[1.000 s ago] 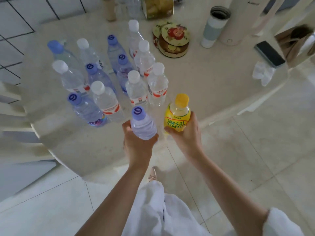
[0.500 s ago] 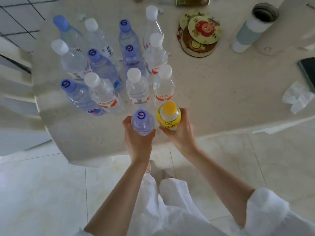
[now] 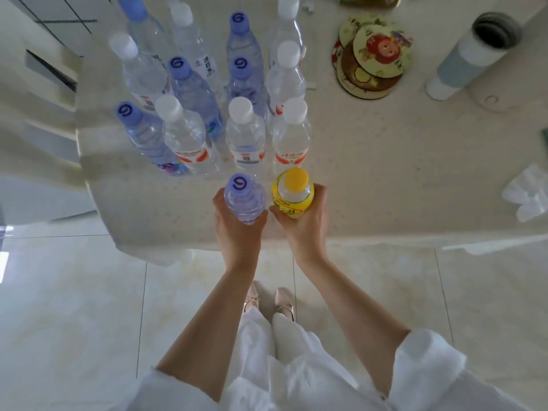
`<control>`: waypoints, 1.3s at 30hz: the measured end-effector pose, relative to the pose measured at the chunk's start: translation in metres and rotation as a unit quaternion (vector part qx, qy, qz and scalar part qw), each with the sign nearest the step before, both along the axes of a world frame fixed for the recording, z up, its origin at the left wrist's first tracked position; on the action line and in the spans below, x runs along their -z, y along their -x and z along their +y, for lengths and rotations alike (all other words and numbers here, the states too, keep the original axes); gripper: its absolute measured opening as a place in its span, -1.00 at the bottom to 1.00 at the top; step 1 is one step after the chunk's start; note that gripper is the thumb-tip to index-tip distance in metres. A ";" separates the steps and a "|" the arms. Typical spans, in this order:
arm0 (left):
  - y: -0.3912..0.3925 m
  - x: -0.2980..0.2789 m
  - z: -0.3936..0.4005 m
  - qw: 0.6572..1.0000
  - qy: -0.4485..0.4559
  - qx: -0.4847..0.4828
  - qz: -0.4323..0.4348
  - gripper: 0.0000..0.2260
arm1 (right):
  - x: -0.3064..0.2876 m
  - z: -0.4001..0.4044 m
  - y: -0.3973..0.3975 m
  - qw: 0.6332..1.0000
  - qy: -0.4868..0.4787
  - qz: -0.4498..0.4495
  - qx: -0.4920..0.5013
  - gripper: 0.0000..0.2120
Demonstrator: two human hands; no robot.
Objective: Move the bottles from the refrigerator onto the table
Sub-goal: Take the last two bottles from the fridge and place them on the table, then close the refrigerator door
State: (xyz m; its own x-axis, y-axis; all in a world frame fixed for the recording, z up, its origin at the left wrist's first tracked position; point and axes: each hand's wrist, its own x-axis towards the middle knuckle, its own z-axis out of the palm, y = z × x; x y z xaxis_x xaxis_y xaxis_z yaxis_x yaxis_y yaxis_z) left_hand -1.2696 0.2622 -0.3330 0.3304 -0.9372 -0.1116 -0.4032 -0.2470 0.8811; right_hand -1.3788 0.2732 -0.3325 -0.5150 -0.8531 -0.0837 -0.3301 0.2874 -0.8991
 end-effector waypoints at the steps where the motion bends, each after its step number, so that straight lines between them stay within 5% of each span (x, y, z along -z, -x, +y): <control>1: -0.001 0.002 0.000 1.000 0.000 0.004 -0.004 -0.33 | 0.002 0.001 0.000 1.000 0.002 0.008 0.000 -0.38; 19: -0.043 -0.006 0.042 0.998 0.006 0.063 -0.010 -0.49 | -0.015 0.059 0.003 0.990 -0.094 0.030 -0.104 -0.45; 28: -0.090 -0.054 0.128 0.994 0.082 -0.052 -0.040 -0.80 | -0.048 0.099 -0.054 0.962 -0.092 0.048 -0.252 -0.63; 39: -0.197 -0.116 0.151 0.950 0.188 -0.238 -0.070 -0.79 | -0.130 0.081 -0.192 0.912 0.024 0.048 -0.408 -0.71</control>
